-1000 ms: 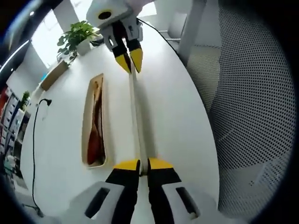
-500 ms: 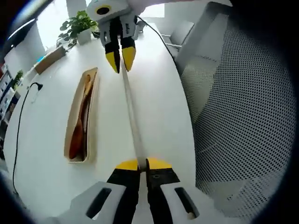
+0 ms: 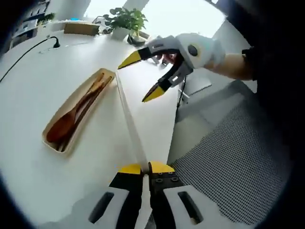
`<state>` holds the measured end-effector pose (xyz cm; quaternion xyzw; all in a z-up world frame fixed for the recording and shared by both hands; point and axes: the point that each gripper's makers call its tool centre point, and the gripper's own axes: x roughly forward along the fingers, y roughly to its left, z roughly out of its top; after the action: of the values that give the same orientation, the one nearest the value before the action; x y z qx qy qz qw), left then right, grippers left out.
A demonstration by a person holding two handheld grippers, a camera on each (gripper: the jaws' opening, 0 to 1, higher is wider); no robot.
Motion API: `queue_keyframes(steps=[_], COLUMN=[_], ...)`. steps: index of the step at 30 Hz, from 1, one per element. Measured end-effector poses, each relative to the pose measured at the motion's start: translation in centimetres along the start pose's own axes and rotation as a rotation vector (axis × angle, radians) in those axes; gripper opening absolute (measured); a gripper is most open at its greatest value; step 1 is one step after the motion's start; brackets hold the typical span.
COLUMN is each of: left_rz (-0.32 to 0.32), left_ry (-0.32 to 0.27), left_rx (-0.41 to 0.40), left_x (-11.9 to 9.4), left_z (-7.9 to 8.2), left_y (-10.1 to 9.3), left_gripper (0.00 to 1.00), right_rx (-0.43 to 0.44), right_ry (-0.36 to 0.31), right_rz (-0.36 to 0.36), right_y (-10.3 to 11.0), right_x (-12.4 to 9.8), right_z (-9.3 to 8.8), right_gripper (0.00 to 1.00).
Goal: Arrange the utensils inside the cutlery case until each visible utensil rests in its matching compartment.
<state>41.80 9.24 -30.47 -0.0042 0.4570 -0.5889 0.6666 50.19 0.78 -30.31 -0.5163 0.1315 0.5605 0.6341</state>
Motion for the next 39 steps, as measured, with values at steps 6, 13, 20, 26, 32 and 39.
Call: queue_keyframes(steps=[6,13,20,26,32,39], left_rz=[-0.075,-0.205,-0.339,-0.349,-0.32,-0.237], left_ry=[-0.024,-0.097,-0.149,-0.161,-0.362,-0.427], left_rx=[-0.089,-0.205,-0.318,-0.329,-0.384,-0.399], left_x=[-0.4,-1.3,-2.3,-2.8,-4.7,-5.4], left_z=[0.3,1.9,3.1,3.5,6.6,7.6], left_y=[-1.0,-2.6,-3.7,-3.3,-0.6,2.7], left_gripper=[0.03,0.03,0.03,0.04,0.06,0.06], right_rx=[-0.105,-0.201,-0.218,-0.199,-0.065,-0.048], right_ry=[-0.019,-0.04,-0.048,-0.045,-0.025,0.024], right_rz=[-0.015,0.053,0.042,0.08,0.092,0.122], right_y=[0.0,0.8,-0.2,-0.6,-2.4,-4.5], right_x=[0.8,1.4,1.5,1.7,1.9,2.9], right_z=[1.5,2.8,2.9,2.9,1.5,0.7], right_gripper=[0.61,0.57,0.49,0.4,0.39,0.39])
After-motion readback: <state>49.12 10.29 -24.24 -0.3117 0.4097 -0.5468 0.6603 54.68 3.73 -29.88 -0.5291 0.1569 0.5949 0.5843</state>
